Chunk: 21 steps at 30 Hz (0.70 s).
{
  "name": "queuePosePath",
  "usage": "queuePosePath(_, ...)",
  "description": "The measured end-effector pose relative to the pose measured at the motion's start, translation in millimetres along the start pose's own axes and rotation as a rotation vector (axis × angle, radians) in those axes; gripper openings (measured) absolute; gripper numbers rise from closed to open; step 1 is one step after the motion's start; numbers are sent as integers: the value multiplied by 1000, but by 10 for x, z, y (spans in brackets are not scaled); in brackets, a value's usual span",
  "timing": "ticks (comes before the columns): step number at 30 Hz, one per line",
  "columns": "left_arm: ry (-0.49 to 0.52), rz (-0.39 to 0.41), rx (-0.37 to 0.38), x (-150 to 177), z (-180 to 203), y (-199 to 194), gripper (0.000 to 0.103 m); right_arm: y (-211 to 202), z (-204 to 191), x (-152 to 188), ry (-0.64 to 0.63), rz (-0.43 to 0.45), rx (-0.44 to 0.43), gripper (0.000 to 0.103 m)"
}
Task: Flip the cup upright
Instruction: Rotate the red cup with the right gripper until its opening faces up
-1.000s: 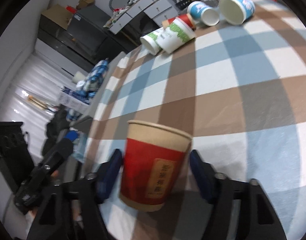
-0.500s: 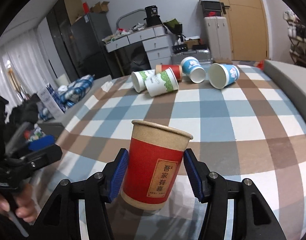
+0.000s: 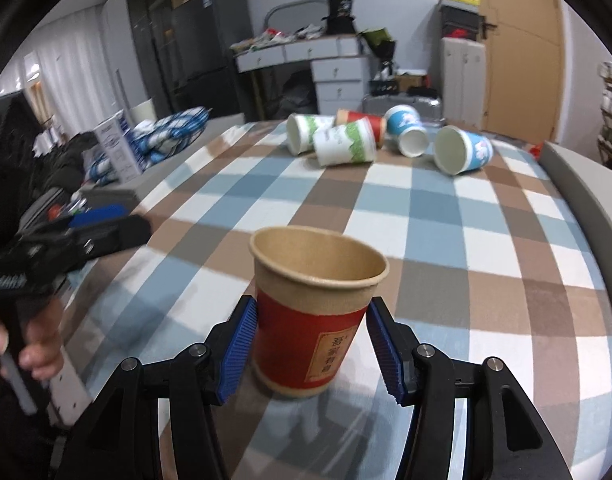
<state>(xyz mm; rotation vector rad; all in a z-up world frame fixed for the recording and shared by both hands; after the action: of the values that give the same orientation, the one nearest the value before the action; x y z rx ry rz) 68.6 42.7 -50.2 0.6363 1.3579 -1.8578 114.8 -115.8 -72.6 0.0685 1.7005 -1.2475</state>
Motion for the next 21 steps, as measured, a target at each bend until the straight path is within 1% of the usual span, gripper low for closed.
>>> queuePosePath(2, 3, 1, 1, -3, 6, -1, 102, -28, -28, 42, -34, -27, -19, 54)
queuePosePath(5, 5, -2, 1, -3, 12, 8, 102, -46, -68, 60, -79, -36, -12, 53)
queuePosePath(7, 6, -3, 2, -1, 15, 12, 102, -48, -48, 32, -62, -8, 4, 53)
queuePosePath(8, 6, -3, 3, -1, 16, 14, 102, -40, -21, 0, -31, 16, 14, 53)
queuePosePath(10, 6, -5, 3, 4, 12, 20, 102, 1, 14, -63, 9, 66, 52, 53)
queuePosePath(12, 6, -9, 1, 13, 8, 33, 102, 57, 14, -107, 16, 98, 97, 53)
queuePosePath(14, 6, -11, 0, 20, 6, 38, 102, 145, -9, -135, 16, 101, 145, 53)
queuePosePath(17, 4, -14, -1, 28, 2, 45, 102, 238, -61, -141, -2, 101, 182, 53)
queuePosePath(21, 3, -17, -3, 38, 5, 54, 102, 263, -84, -154, -13, 115, 217, 53)
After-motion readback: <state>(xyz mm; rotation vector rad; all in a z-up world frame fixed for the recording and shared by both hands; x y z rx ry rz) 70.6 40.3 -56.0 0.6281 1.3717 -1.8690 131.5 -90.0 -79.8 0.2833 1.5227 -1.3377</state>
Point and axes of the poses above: each gripper's, at about its wrist camera, not at the fingertips, and y roughly the way its jaws point, z to its right, x to its underside, the point moved 7 cm from there along y, roughly the way its jaws point, and after that the axes turned 13 degrees about x, right-handed, at the moved point
